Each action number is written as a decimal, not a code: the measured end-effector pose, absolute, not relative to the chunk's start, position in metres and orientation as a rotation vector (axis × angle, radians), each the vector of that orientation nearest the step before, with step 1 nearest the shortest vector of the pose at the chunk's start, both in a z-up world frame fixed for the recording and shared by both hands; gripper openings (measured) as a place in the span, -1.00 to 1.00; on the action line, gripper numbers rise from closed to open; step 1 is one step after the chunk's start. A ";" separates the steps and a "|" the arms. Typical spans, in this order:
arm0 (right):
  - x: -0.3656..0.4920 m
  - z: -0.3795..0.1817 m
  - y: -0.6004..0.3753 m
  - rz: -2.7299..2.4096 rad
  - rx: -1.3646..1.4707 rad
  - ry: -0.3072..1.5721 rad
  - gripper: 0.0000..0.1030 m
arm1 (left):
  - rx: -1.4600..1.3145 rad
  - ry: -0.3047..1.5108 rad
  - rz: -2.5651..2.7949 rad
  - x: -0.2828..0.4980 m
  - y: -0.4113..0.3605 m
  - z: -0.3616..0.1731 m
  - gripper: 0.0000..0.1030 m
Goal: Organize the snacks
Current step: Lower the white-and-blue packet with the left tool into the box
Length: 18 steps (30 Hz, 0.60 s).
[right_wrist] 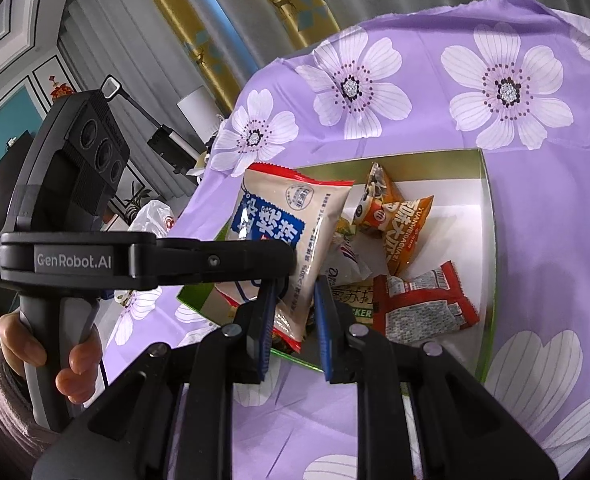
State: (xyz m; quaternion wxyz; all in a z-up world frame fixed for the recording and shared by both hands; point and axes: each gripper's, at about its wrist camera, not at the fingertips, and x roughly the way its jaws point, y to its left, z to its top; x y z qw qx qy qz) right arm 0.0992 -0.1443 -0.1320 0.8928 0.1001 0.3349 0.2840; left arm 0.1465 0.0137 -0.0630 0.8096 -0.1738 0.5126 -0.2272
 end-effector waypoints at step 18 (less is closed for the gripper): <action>0.117 -0.137 -0.133 0.567 0.174 0.757 -0.62 | -0.420 1.130 -0.472 0.160 0.023 -0.078 -0.14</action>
